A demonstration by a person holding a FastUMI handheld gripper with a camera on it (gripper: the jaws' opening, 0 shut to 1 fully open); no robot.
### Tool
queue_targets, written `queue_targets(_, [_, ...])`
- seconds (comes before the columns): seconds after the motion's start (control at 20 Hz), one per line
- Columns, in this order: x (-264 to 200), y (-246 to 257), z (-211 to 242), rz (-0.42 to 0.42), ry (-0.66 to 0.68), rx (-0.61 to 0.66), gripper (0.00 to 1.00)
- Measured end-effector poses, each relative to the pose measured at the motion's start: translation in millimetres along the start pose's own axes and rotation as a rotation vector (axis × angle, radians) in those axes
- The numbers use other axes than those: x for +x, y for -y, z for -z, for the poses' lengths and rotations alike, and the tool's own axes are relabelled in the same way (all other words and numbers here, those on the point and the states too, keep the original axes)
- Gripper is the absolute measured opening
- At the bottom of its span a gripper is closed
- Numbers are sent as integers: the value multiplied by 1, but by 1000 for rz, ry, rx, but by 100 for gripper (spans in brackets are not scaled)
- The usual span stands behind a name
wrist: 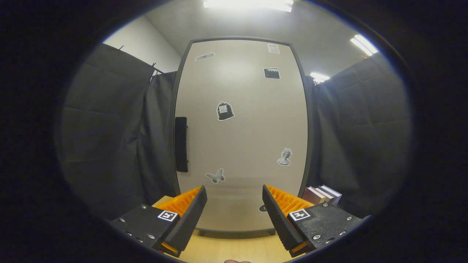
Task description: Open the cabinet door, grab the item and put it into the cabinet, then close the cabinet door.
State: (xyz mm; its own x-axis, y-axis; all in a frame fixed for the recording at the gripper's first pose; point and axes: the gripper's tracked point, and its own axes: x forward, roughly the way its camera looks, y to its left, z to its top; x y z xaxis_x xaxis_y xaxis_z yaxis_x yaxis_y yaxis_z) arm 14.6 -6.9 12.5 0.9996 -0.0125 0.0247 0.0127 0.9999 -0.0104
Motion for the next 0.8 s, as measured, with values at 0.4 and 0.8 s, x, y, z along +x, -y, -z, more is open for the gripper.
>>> queue_targets(0.4, [5,-5,-3,-23,2,-10,95])
queue_targets(0.8, [21,-25,-18,-59,23,-2,95])
